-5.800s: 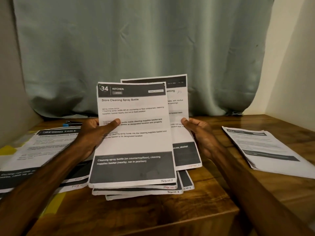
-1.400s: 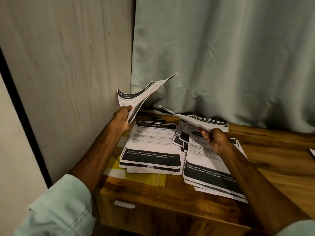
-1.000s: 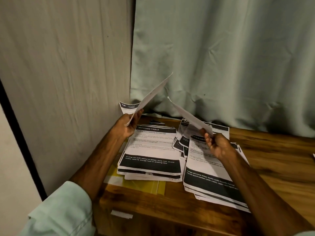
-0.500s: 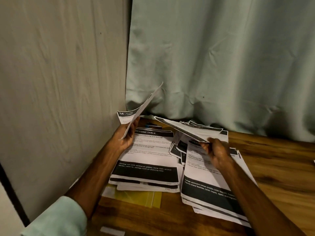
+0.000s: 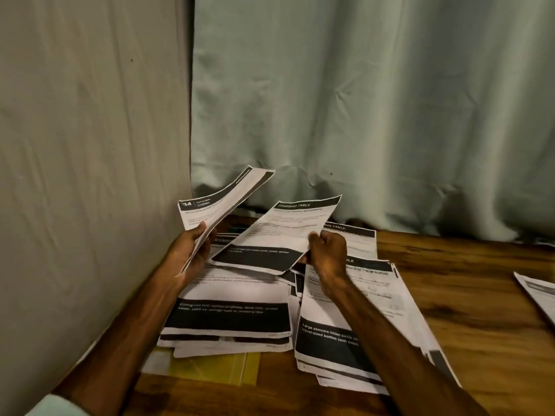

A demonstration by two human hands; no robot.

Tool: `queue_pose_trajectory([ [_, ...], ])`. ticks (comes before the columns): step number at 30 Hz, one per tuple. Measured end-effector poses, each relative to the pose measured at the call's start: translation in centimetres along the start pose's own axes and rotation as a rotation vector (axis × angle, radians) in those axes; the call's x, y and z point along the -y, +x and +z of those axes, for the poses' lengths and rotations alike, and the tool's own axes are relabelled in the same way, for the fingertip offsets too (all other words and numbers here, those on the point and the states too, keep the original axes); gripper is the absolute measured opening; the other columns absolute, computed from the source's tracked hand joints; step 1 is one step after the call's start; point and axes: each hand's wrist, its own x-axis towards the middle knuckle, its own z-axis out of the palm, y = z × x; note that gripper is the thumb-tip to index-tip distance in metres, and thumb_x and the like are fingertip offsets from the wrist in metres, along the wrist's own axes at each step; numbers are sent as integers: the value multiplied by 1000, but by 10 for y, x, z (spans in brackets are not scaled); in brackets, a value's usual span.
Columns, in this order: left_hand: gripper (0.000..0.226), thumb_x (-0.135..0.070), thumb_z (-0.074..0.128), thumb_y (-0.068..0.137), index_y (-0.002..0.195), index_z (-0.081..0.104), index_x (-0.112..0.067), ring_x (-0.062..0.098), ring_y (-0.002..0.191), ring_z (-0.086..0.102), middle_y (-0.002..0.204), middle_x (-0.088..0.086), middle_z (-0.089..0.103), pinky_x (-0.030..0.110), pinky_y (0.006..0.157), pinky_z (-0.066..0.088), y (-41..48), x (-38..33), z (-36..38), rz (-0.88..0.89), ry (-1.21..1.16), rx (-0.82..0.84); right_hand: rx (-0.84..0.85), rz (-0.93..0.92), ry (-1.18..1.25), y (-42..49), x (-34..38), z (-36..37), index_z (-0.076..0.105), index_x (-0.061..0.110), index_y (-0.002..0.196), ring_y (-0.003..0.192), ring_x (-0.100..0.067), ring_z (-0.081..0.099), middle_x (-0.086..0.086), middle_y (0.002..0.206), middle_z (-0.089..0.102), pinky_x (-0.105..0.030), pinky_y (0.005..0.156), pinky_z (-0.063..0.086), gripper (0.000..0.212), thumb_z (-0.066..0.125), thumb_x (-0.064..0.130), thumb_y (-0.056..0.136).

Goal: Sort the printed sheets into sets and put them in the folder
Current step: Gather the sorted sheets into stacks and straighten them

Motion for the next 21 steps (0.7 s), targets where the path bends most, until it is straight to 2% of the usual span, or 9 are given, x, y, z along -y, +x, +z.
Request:
queue_pose_trajectory([
  [3,37,-11,54,103,139,56,-2,5,56,69,112,7,67,12,42,49,-1,1,0,4,30,4,-153,-21,68,2,-3,4,71,17,85,81,-26,74,0,87,76,-51,78,62,22,56,16,101],
  [6,27,-13,54,103,128,60,-5,4,54,67,101,6,69,12,41,48,-1,4,0,8,89,19,-286,16,103,6,3,1,71,11,112,97,-21,70,-4,110,74,-37,91,57,19,55,13,102],
  [8,18,-18,56,103,115,65,-7,4,50,63,79,3,71,12,39,47,3,8,-2,14,180,2,-317,68,123,11,-1,1,66,5,121,105,-22,67,-4,117,70,-31,92,53,23,55,9,101],
  [9,15,-19,57,103,110,66,-9,4,48,62,70,1,70,12,38,46,3,8,-2,26,220,-8,-306,102,124,13,-5,3,64,4,124,108,-24,67,-7,121,69,-31,93,52,25,55,7,100],
  [11,13,-18,57,103,106,67,-12,5,50,64,68,-1,72,13,39,47,5,11,-3,62,272,-22,-249,183,86,12,-9,5,60,1,130,116,-29,65,-12,130,66,-32,95,52,31,54,5,100],
  [14,15,-19,63,99,108,71,-10,10,59,70,85,4,77,16,46,52,5,12,-5,103,344,-62,-164,261,-53,9,-5,7,53,-4,133,122,-33,59,-16,133,60,-31,90,46,34,51,15,105],
  [17,33,-28,70,94,120,71,-8,19,76,74,105,12,77,25,60,59,9,14,-9,121,430,-77,-60,236,-204,13,-7,7,55,-4,131,121,-36,59,-20,134,60,-40,100,50,42,50,29,105],
  [19,29,-27,69,96,117,71,-8,19,71,75,98,12,77,26,55,58,3,16,-2,142,478,-74,-14,186,-285,11,-8,5,55,0,131,120,-36,60,-19,133,61,-48,104,49,44,51,31,101],
  [21,17,-23,65,99,110,70,-12,15,59,73,83,5,77,22,46,54,-3,19,4,173,511,-71,16,113,-308,6,-6,-4,51,5,142,128,-35,57,-15,140,59,-47,110,45,53,54,26,94],
])
